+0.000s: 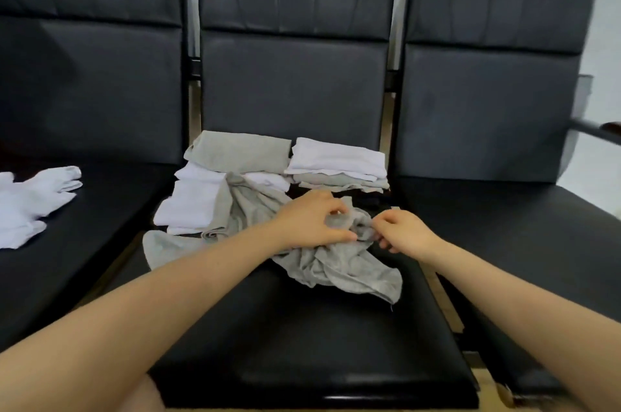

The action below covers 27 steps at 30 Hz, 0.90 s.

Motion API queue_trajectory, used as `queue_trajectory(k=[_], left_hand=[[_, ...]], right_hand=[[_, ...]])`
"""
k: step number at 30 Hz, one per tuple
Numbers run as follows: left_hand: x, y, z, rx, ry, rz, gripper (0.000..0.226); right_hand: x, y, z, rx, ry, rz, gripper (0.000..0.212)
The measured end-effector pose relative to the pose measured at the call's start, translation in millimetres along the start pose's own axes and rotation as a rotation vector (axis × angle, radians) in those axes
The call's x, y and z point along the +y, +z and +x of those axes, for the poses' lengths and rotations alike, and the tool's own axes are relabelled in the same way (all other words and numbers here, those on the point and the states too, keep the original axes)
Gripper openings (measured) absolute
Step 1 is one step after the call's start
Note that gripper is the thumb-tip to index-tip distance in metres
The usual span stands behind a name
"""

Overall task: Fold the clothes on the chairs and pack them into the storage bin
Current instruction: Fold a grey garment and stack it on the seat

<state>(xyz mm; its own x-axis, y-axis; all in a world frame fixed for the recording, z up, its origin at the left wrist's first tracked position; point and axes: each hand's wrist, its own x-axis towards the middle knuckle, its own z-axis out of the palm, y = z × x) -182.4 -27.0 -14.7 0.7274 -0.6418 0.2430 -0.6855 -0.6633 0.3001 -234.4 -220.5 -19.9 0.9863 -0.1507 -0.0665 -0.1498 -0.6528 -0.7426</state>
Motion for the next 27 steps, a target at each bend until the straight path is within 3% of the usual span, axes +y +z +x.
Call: queue_trajectory(k=[2,3,6,9,12,14,17,20,23,25,27], left_hand=[[-0.4,10.6,4.1,-0.063,0.055,0.057,0.029],[-1.4,13.8,5.6,-0.031,0.029,-0.063,0.031],[-5.3,7.5,10.3,0.223,-0.234,-0.528,0.034],[-20.4,-12.0,10.0,0.459,-0.479,-0.824,0.034],[-37.6,-28.5,-1.5,0.660,-0.614,-0.956,0.025],[-48.8,-34.6,-13.8,0.719,-0.647,-0.972,0.022],[-57.8,-44.0,-35.4,0.765,-0.665,-0.980,0.024],[-57.7,-52.6,-53.3,0.824,-0.697,-0.929,0.030],[-55.9,-59.1,-73.0,0.850,-0.702,-0.885,0.029],[-59.3,-60.3,-85.4,0.734,-0.686,-0.830,0.024],[-61.9,-60.3,-97.2,0.461,-0.634,-0.670,0.024]], right_hand=[[5.0,1.6,-16.4,-0.087,-0.042,-0.086,0.022],[7.5,3.9,-22.2,-0.096,-0.066,-0.116,0.021],[10.5,10.0,-37.4,-0.056,-0.090,-0.031,0.041],[9.1,13.9,-52.1,-0.109,-0.161,0.061,0.062],[14.8,23.8,-55.7,-0.198,-0.380,-0.417,0.043],[16.5,29.0,-50.4,-0.180,-0.473,-0.528,0.024],[4.6,26.7,-42.8,-0.149,-0.324,-0.066,0.030],[-3.3,10.6,-31.0,0.013,-0.039,0.446,0.028],[-6.7,-4.3,-21.6,0.113,0.058,0.661,0.029],[-5.7,-7.1,-19.1,0.102,0.101,0.703,0.027],[-2.5,-7.1,-21.0,0.034,0.105,0.621,0.024]])
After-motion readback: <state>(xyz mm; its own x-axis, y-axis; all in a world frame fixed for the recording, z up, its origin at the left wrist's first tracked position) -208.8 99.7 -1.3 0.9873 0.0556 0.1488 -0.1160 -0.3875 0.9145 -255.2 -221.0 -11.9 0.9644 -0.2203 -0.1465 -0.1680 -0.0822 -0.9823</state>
